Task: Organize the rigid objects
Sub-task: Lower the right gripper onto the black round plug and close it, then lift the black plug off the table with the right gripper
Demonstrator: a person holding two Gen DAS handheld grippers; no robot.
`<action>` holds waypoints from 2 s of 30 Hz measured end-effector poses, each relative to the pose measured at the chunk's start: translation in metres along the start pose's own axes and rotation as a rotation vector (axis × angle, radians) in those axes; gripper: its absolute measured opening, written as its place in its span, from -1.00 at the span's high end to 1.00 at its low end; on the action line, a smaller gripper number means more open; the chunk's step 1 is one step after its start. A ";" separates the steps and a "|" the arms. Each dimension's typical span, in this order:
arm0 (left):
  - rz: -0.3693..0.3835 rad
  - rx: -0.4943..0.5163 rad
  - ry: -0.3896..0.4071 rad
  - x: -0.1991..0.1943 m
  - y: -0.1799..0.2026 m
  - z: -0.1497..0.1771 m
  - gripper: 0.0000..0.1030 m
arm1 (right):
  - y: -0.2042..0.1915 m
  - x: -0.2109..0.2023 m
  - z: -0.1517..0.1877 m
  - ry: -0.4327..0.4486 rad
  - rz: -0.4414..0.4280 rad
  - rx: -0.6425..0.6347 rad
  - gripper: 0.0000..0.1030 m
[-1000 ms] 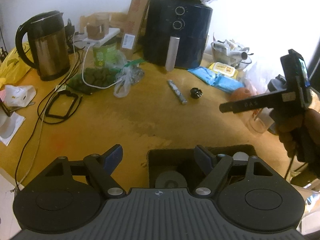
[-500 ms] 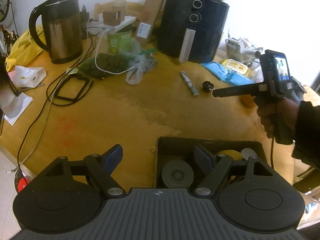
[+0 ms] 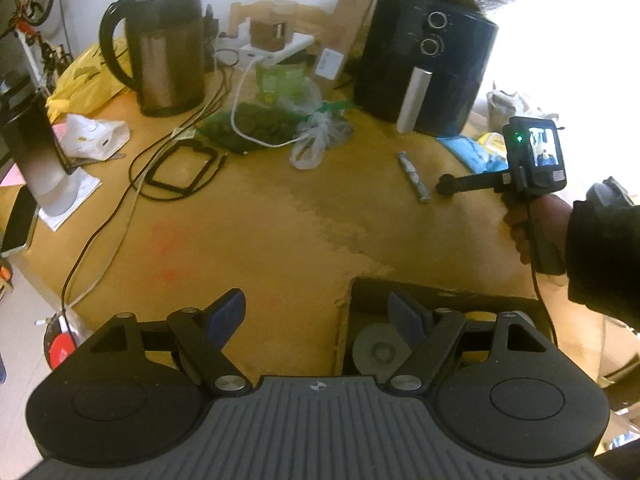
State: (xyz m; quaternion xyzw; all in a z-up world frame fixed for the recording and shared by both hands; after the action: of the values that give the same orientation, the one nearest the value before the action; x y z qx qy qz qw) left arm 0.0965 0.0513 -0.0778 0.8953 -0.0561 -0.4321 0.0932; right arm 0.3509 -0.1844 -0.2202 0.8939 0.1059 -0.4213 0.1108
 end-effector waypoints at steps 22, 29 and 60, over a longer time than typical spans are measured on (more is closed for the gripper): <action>0.053 0.026 -0.014 0.013 0.015 -0.010 -0.52 | 0.004 0.005 0.003 -0.065 -0.038 0.129 0.15; 0.115 0.077 -0.020 0.020 0.028 -0.013 -0.52 | 0.006 -0.030 0.004 -0.073 -0.051 0.167 0.15; 0.349 0.288 0.167 0.026 0.106 -0.103 -0.51 | 0.031 -0.206 0.035 0.031 -0.043 0.331 0.15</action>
State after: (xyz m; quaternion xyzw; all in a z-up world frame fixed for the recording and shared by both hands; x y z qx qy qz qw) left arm 0.1907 -0.0447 -0.0120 0.9087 -0.2631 -0.3215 0.0423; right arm 0.2060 -0.2438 -0.0786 0.9038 0.0559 -0.4215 -0.0486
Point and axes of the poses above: each gripper's, at about its wrist camera, not at the fingertips, and x roughly the way its jaws point, y to its right, z to its underside, the point moved 10 cm from there along x, roughly the way its jaws point, and after that the axes turned 8 degrees about z, right-handed, at the moved point
